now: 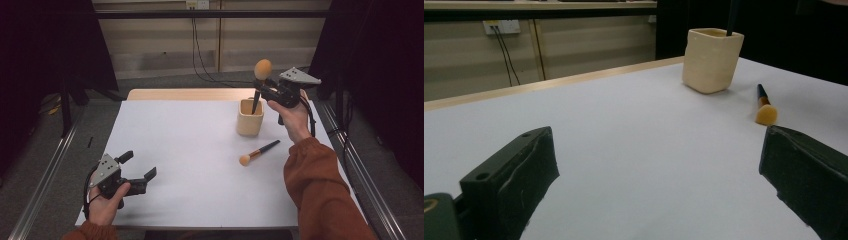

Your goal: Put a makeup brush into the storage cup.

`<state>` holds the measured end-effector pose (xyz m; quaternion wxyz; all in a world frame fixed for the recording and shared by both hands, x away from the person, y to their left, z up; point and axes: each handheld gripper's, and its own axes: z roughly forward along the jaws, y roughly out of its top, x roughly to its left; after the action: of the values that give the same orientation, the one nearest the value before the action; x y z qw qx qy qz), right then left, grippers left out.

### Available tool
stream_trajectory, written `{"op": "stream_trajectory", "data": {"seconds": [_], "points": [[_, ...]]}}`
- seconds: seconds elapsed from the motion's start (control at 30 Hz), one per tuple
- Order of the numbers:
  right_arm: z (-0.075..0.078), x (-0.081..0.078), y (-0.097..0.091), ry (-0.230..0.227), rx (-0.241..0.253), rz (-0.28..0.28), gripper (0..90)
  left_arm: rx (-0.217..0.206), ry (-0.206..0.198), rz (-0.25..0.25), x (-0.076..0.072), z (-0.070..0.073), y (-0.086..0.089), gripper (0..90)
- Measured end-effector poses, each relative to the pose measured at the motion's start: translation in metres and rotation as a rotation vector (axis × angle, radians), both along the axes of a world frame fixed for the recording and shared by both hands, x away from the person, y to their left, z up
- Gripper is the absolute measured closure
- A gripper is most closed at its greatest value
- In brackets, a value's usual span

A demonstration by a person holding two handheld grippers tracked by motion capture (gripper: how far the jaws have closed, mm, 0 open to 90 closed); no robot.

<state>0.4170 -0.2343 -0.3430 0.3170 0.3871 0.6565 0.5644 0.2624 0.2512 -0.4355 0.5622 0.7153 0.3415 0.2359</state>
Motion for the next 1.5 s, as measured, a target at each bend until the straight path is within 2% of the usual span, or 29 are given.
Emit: {"op": "stream_trajectory", "data": {"seconds": [0.57, 0.83, 1.03, 1.1, 1.2, 1.5], "points": [[-0.031, 0.002, -0.004, 0.051, 0.02, -0.013, 64.4, -0.004, 0.0, 0.006, 0.0, 0.0, 0.001, 2.0], [-0.043, 0.005, -0.005, 0.079, 0.017, -0.024, 64.4, -0.003, 0.0, -0.007, 0.001, 0.0, 0.0, 1.9], [-0.047, 0.007, -0.007, 0.089, 0.005, -0.026, 64.4, -0.002, -0.001, -0.002, 0.001, 0.0, 0.001, 2.0], [-0.048, 0.007, -0.007, 0.091, 0.001, -0.022, 64.3, 0.022, -0.01, -0.012, 0.001, 0.0, 0.0, 2.0], [-0.05, 0.008, -0.005, 0.089, -0.006, -0.026, 64.2, 0.013, -0.01, -0.013, 0.003, 0.0, 0.0, 2.2], [-0.057, 0.01, -0.004, 0.136, -0.001, -0.029, 64.0, 0.02, -0.012, -0.008, 0.002, 0.0, 0.001, 2.2]]}}
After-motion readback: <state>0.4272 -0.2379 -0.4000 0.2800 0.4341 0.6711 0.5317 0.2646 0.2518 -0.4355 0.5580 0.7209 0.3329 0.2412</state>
